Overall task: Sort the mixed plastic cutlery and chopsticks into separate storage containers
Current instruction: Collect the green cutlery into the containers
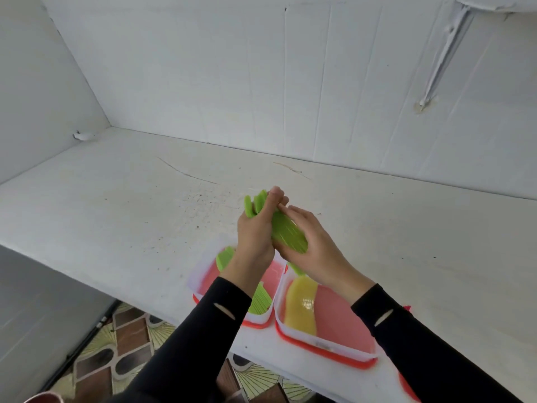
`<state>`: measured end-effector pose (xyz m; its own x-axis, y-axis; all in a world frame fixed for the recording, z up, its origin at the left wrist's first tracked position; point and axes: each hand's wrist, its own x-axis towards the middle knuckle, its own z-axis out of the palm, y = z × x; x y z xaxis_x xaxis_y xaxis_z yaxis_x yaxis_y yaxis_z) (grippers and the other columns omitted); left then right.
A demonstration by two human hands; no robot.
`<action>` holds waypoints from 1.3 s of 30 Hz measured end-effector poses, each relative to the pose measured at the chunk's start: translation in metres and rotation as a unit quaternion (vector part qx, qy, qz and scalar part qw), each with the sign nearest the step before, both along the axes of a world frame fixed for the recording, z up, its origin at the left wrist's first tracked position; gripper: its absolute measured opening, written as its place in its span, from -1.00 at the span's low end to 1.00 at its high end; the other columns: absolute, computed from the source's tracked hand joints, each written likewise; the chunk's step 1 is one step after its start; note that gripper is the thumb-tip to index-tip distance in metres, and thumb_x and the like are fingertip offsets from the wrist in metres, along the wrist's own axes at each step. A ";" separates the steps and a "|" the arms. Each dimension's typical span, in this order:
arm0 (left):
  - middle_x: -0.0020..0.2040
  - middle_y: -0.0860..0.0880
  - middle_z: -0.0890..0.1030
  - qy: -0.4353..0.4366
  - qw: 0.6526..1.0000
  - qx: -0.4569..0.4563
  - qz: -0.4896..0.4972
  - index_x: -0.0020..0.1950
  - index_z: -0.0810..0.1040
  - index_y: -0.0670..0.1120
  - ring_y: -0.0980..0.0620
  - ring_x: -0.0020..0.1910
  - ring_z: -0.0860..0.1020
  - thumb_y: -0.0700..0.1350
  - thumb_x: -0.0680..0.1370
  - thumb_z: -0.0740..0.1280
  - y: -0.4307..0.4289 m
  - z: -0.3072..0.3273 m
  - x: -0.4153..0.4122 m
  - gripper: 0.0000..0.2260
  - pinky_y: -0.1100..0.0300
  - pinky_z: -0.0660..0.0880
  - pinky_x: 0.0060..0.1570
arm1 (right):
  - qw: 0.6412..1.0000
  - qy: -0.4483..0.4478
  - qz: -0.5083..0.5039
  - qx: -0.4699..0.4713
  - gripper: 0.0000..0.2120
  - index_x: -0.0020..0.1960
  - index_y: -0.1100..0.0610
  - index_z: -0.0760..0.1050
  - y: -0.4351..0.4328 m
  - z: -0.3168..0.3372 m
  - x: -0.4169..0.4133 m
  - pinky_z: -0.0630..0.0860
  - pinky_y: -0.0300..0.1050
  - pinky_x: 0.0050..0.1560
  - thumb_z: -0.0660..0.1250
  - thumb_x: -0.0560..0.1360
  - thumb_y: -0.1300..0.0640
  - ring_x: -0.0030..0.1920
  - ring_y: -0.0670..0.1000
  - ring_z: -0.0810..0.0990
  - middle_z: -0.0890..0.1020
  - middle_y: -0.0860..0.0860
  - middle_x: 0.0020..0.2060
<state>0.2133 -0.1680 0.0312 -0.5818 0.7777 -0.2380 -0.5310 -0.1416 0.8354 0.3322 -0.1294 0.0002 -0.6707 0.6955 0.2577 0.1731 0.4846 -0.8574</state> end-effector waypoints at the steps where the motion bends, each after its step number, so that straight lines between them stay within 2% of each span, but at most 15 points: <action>1: -0.02 -0.12 0.70 -0.032 0.999 0.011 0.009 0.07 0.64 -0.25 0.01 0.03 0.68 -0.10 0.49 0.48 -0.002 0.001 0.001 -0.74 0.06 0.60 0.08 | 1.000 -0.005 0.002 0.008 -0.36 0.51 -0.11 0.28 -0.001 0.001 0.000 0.34 -0.46 0.26 0.43 0.51 0.12 0.32 -0.36 0.34 0.35 -0.11 0.38; 4: -0.04 -0.10 0.71 -0.072 0.996 0.029 0.033 0.08 0.62 -0.26 -0.01 0.07 0.67 -0.13 0.51 0.45 -0.010 0.004 0.002 -0.76 0.05 0.58 0.11 | 1.000 -0.008 0.000 0.023 -0.37 0.51 -0.05 0.30 -0.005 0.006 -0.001 0.43 -0.31 0.27 0.44 0.51 0.10 0.28 -0.25 0.45 0.46 -0.11 0.32; 7: -0.03 -0.09 0.72 -0.054 0.995 0.043 0.077 0.10 0.60 -0.26 0.00 0.06 0.67 -0.08 0.51 0.44 -0.017 0.006 0.002 -0.72 0.06 0.58 0.11 | 0.999 -0.022 -0.024 0.022 -0.42 0.45 -0.02 0.34 -0.015 0.011 -0.003 0.56 -0.19 0.11 0.45 0.49 0.00 0.12 -0.18 0.58 0.55 -0.20 0.15; 10: -0.04 -0.09 0.72 -0.024 0.993 0.066 0.096 0.09 0.60 -0.24 -0.04 0.07 0.67 -0.04 0.50 0.43 -0.024 0.006 -0.004 -0.70 0.07 0.57 0.12 | 0.999 0.019 -0.008 0.024 -0.59 0.37 0.02 0.46 -0.021 0.012 -0.007 0.58 -0.18 0.05 0.39 0.54 0.05 0.05 -0.20 0.60 0.62 -0.18 0.09; 14: -0.15 -0.08 0.70 -0.062 0.992 0.057 0.094 -0.02 0.61 -0.22 0.00 -0.07 0.68 -0.11 0.53 0.42 -0.032 0.008 -0.008 -0.83 0.18 0.60 -0.32 | 0.999 0.009 0.023 0.029 -0.61 0.41 0.06 0.45 -0.026 0.016 -0.019 0.46 -0.42 -0.13 0.32 0.59 0.16 -0.15 -0.30 0.56 0.61 -0.14 0.06; 16: -0.12 -0.09 0.71 -0.096 0.990 0.040 0.095 -0.04 0.62 -0.22 0.02 -0.05 0.68 -0.11 0.53 0.43 -0.035 0.010 -0.011 -0.84 0.18 0.58 -0.39 | 0.999 -0.009 0.027 0.030 -0.59 0.43 0.05 0.43 -0.029 0.017 -0.027 0.41 -0.45 -0.18 0.32 0.58 0.17 -0.21 -0.34 0.52 0.58 -0.18 0.00; 19: -0.05 -0.11 0.71 -0.095 0.989 0.030 0.113 0.00 0.62 -0.22 0.00 0.00 0.69 -0.09 0.52 0.45 -0.039 0.009 -0.020 -0.80 0.14 0.61 -0.26 | 0.995 -0.021 0.093 -0.037 -0.45 0.50 -0.03 0.31 -0.030 0.015 -0.030 0.50 -0.38 -0.06 0.37 0.56 0.15 -0.03 -0.32 0.58 0.58 -0.21 0.10; 21: -0.03 -0.13 0.70 -0.084 0.985 0.036 0.144 0.05 0.61 -0.26 0.00 0.00 0.69 -0.09 0.50 0.47 -0.042 0.008 -0.027 -0.74 0.11 0.61 -0.06 | 0.990 -0.071 0.118 -0.003 -0.29 0.56 -0.12 0.15 -0.032 0.011 -0.030 0.55 -0.23 0.09 0.42 0.52 0.06 0.16 -0.19 0.57 0.53 -0.14 0.26; 24: 0.01 -0.16 0.67 -0.100 0.978 0.062 0.171 0.15 0.57 -0.33 -0.01 -0.03 0.69 -0.10 0.50 0.46 -0.046 0.008 -0.034 -0.65 0.07 0.62 0.04 | 0.979 -0.126 0.041 0.153 -0.33 0.55 -0.01 0.20 -0.034 0.010 -0.033 0.52 -0.17 0.03 0.40 0.53 -0.02 0.10 -0.05 0.57 0.55 -0.04 0.22; 26: 0.02 -0.14 0.67 -0.104 0.979 0.072 0.157 0.19 0.55 -0.30 -0.01 0.00 0.69 -0.11 0.52 0.44 -0.050 0.009 -0.036 -0.66 0.04 0.61 0.07 | 0.982 -0.101 0.024 0.160 -0.40 0.52 0.03 0.27 -0.036 0.013 -0.035 0.47 -0.27 0.00 0.38 0.54 0.00 0.10 -0.08 0.57 0.56 -0.06 0.23; 30: 0.20 -0.14 0.64 -0.093 0.990 0.097 0.041 0.31 0.45 -0.19 -0.06 0.16 0.64 -0.14 0.58 0.37 -0.064 0.011 -0.044 -0.67 -0.03 0.54 0.21 | 0.990 -0.071 0.034 0.115 -0.45 0.48 -0.01 0.33 -0.032 0.017 -0.031 0.38 -0.43 0.02 0.38 0.52 0.02 0.13 -0.19 0.51 0.54 -0.16 0.22; 32: 0.21 -0.17 0.63 -0.091 0.990 0.101 0.023 0.34 0.43 -0.20 -0.09 0.16 0.63 -0.16 0.51 0.41 -0.072 0.014 -0.049 -0.57 -0.02 0.58 0.16 | 0.991 -0.066 0.050 0.102 -0.46 0.45 0.03 0.37 -0.030 0.019 -0.028 0.40 -0.36 0.09 0.38 0.51 0.00 0.10 -0.21 0.51 0.55 -0.16 0.18; 34: 0.17 -0.18 0.64 -0.084 0.991 0.095 0.037 0.33 0.45 -0.22 -0.10 0.15 0.64 -0.19 0.43 0.45 -0.077 0.015 -0.051 -0.51 0.02 0.60 0.12 | 0.987 -0.074 0.051 0.137 -0.44 0.43 0.04 0.39 -0.030 0.018 -0.028 0.34 -0.22 0.29 0.31 0.49 -0.13 0.08 -0.22 0.52 0.59 -0.15 0.13; 37: 0.14 -0.19 0.65 -0.061 0.993 0.075 0.073 0.31 0.46 -0.27 -0.09 0.14 0.65 -0.23 0.51 0.41 -0.079 0.011 -0.048 -0.61 -0.02 0.55 0.20 | 0.960 -0.128 0.006 0.249 -0.41 0.40 0.02 0.40 -0.031 0.009 -0.030 0.02 -0.04 0.49 0.15 0.48 -0.26 0.08 -0.17 0.57 0.63 -0.16 0.06; 39: 0.11 -0.16 0.67 -0.033 0.993 0.056 0.097 0.24 0.50 -0.25 -0.06 0.12 0.65 -0.23 0.54 0.40 -0.079 0.009 -0.044 -0.70 -0.06 0.51 0.26 | 0.952 -0.142 -0.016 0.271 -0.47 0.36 0.02 0.43 -0.033 0.004 -0.032 0.00 0.07 0.50 0.21 0.51 -0.26 0.08 -0.11 0.59 0.64 -0.14 0.03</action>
